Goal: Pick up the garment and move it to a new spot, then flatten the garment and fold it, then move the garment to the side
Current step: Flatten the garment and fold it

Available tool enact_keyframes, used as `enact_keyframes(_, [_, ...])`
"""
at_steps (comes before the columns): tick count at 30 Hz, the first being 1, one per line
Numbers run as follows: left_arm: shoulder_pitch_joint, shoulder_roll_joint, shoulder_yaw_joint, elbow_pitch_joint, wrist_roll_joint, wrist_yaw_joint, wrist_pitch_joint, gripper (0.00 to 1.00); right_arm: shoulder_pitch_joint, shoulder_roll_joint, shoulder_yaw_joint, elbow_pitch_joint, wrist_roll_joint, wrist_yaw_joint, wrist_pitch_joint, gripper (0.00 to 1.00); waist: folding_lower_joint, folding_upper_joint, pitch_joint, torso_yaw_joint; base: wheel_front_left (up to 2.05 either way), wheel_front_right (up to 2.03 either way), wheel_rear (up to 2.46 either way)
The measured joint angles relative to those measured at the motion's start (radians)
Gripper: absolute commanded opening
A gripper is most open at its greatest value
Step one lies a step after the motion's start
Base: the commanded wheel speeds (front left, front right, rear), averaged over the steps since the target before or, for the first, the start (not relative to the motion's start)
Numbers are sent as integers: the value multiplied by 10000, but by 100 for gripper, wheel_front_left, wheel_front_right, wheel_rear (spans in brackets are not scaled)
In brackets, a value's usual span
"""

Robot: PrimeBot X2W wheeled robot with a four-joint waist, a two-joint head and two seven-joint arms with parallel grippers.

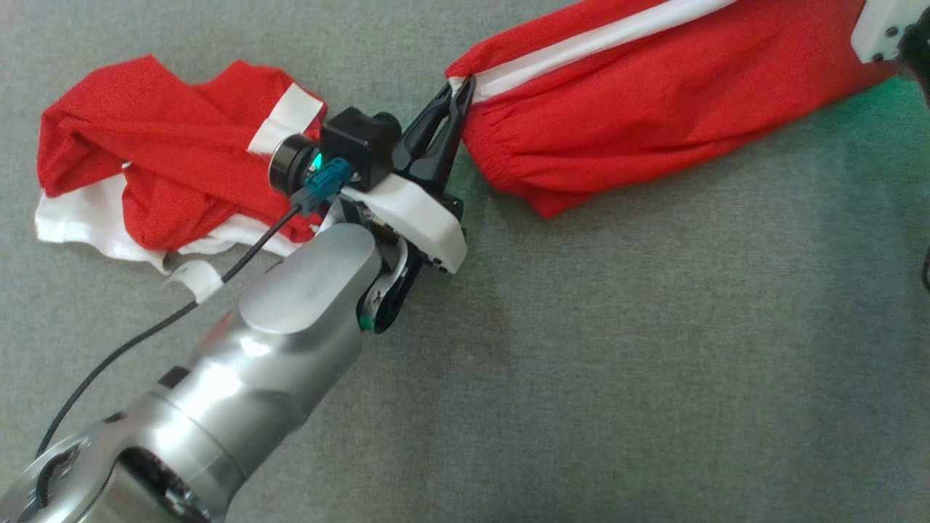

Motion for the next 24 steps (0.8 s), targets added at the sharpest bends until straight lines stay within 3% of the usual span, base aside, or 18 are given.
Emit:
enact_keyframes(6, [-312, -286, 35, 330, 171, -104, -94, 0, -623, 35, 84, 840, -17, 0, -537, 0, -1, 0, 466, 175, 0, 0, 0])
enact_keyframes(7, [-366, -313, 38, 372, 173, -140, -100, 0, -721, 35, 84, 999, -88, 0, -658, 62, -1, 0, 519, 190, 0, 0, 0])
enact_keyframes(8, [-416, -337, 48, 422, 174, -171, -100, 9, -807, 35, 67, 1145, -209, 0, -832, 100, -1, 0, 561, 202, 0, 0, 0])
enact_keyframes(9, [-454, -380, 67, 487, 196, -161, -102, 27, -886, 36, 33, 1294, -267, 0, -976, 100, -2, 0, 592, 213, 0, 0, 0])
enact_keyframes(11, [-491, -431, 100, 608, 265, -107, -163, 43, -1026, 61, -123, 1561, -282, 0, -1360, 100, -1, 0, 621, 219, 0, 0, 0])
enact_keyframes(14, [-492, -466, 127, 777, 270, -81, -176, 46, -1250, 132, -575, 1923, -324, 0, -2192, 100, -2, 0, 590, 195, 0, 0, 0])
enact_keyframes(16, [-491, -493, 159, 917, 272, -79, -178, 100, -1424, 188, -859, 2171, -347, 0, -2654, 100, -1, 0, 517, 169, 0, 0, 0])
enact_keyframes(24, [-344, -489, 600, 1248, 343, 157, -190, 100, -1439, 447, -1327, 2479, -117, 0, -4435, 100, -3, 0, -145, -3, 0, 0, 0])
